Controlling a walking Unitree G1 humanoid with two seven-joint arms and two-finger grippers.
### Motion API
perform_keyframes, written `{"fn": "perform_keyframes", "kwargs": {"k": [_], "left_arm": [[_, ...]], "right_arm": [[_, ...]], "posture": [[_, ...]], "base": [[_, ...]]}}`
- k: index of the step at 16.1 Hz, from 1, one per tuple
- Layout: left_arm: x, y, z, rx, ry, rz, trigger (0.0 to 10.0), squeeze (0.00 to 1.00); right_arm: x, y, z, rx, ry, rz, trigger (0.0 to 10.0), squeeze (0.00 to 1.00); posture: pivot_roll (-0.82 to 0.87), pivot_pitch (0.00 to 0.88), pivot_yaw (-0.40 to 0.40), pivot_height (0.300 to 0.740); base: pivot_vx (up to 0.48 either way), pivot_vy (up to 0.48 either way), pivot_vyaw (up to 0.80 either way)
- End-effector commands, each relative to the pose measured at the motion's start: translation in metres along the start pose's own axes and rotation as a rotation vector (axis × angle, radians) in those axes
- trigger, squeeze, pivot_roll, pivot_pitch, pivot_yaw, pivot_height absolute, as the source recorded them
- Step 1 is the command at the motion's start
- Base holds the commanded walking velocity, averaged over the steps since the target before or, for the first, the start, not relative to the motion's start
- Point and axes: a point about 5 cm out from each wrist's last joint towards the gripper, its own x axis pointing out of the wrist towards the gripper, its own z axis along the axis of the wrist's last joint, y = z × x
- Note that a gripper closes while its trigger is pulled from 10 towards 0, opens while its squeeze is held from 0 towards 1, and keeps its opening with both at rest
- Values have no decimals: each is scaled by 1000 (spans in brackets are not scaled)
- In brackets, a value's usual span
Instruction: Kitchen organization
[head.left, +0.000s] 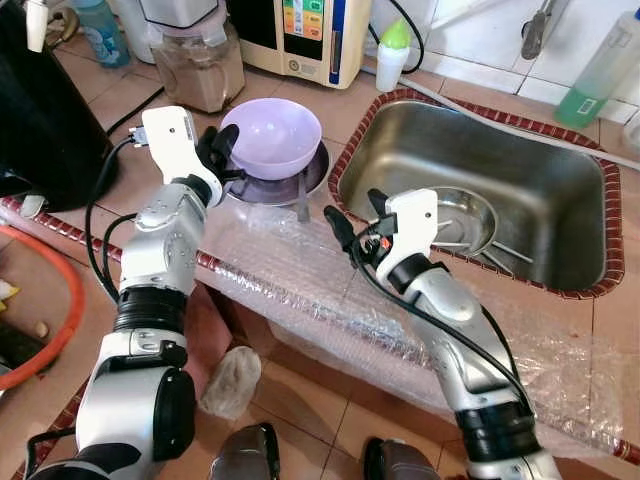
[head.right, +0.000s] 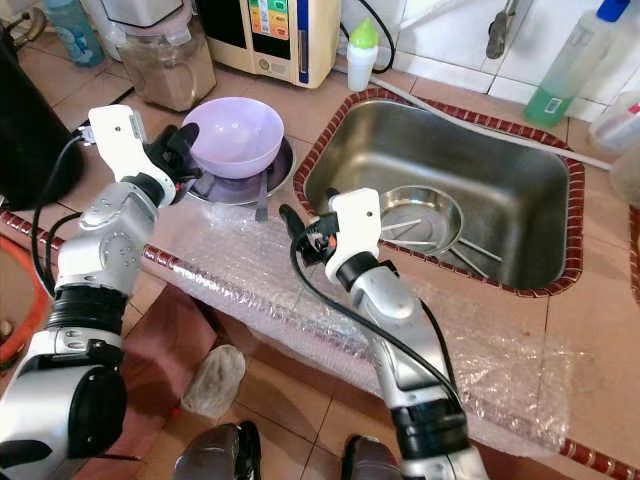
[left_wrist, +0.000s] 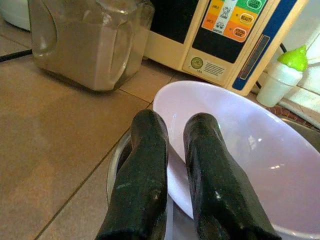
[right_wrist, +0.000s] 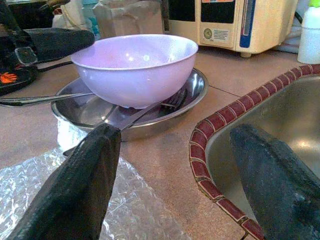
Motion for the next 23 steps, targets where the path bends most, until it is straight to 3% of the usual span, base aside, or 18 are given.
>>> {"fn": "perform_keyframes", "kwargs": {"k": [1, 4, 5, 6, 7, 8, 10, 14, 23], "left_arm": [[0, 2, -3, -8, 10, 9, 0, 0], [-2, 4, -13, -10, 73, 21, 0, 0], [-1, 4, -12, -21, 71, 23, 1529, 0], [0, 3, -7, -53, 51, 28, 10000, 475], [0, 4, -5, -62, 45, 31, 10000, 475], [3, 4, 3, -109, 30, 34, 10000, 1000], [6, 5, 7, -170, 41, 34, 10000, 1000], [9, 4, -1, -314, 163, 1, 10000, 1000], [16, -7, -2, -298, 267, -76, 10000, 1000]], "right_arm": [[2, -2, 3, -4, -12, -7, 10000, 0], [4, -9, 3, 6, -12, -38, 10000, 0], [5, -10, 4, 5, -19, -47, 10000, 0], [5, -12, 4, 3, -24, -61, 10000, 0], [5, -13, 4, 3, -25, -64, 10000, 0], [6, -11, 3, 7, -25, -63, 10000, 0], [6, -9, 2, 7, -25, -60, 10000, 0], [4, -7, 0, 12, -21, -43, 10000, 0], [4, -1, -2, 0, -19, -8, 10000, 0]], "posture": [[-18, 70, 40, 740], [-17, 69, 38, 740], [-17, 69, 38, 740], [-17, 69, 38, 740], [-14, 69, 42, 740], [-14, 70, 44, 740], [-15, 72, 49, 740], [-19, 77, 55, 740], [-20, 73, 66, 740]], "base": [[0, 0, 0], [0, 0, 0], [0, 0, 0], [0, 0, 0], [0, 0, 0], [0, 0, 0], [0, 0, 0], [0, 0, 0], [0, 0, 0]]}}
